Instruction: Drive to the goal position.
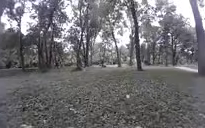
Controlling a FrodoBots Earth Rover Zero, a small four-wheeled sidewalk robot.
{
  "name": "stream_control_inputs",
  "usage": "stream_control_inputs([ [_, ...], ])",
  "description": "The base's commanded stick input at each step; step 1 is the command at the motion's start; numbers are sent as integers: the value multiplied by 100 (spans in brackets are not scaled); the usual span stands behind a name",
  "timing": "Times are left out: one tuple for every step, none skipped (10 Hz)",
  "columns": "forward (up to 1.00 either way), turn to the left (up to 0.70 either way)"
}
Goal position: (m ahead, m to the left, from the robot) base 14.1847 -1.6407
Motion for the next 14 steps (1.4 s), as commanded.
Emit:
stream_control_inputs([
  [70, 0],
  [70, 0],
  [70, 0],
  [70, 0],
  [70, 0],
  [70, 0],
  [70, 0],
  [70, 0],
  [70, 0],
  [70, 0],
  [70, 0],
  [70, 0],
  [70, 0],
  [70, 0],
])
